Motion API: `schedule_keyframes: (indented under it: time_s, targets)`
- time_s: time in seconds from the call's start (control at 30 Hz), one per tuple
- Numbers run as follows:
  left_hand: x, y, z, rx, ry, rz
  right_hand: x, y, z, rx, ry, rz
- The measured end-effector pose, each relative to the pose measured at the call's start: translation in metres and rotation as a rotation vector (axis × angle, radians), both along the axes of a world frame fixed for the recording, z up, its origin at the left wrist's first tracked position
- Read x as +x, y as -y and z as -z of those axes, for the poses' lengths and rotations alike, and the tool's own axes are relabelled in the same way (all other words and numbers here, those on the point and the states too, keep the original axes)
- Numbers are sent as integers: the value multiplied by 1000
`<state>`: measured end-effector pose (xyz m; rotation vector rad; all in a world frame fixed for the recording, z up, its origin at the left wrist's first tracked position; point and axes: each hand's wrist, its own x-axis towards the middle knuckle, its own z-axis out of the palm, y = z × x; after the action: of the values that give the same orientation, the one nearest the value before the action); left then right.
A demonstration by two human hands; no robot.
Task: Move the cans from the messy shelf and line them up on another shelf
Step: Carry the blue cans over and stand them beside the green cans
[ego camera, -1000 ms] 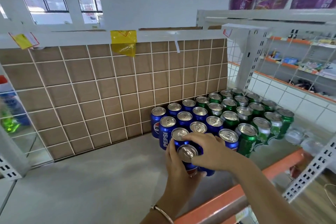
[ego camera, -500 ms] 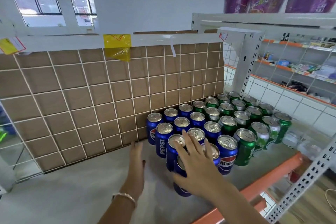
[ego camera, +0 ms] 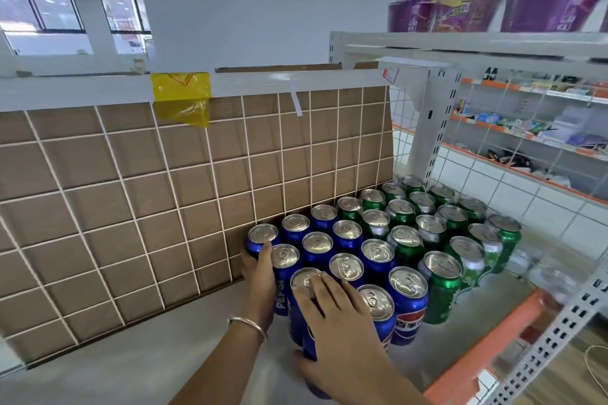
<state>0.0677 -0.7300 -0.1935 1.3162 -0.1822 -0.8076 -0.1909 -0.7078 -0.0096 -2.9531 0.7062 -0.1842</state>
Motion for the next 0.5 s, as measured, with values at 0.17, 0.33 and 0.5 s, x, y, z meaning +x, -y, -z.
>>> schedule_keyframes:
  time_s: [0.17,0.33,0.5]
  targets:
    - [-47,-13,-70,50,63,-8,0,2,4,-11,-5,34]
    - [-95,-43,-111,-51,150,39,-12,0,0,2,-17,33]
    - [-116,-80,-115,108,222,122,-17,-4,-14,-48,53,-11]
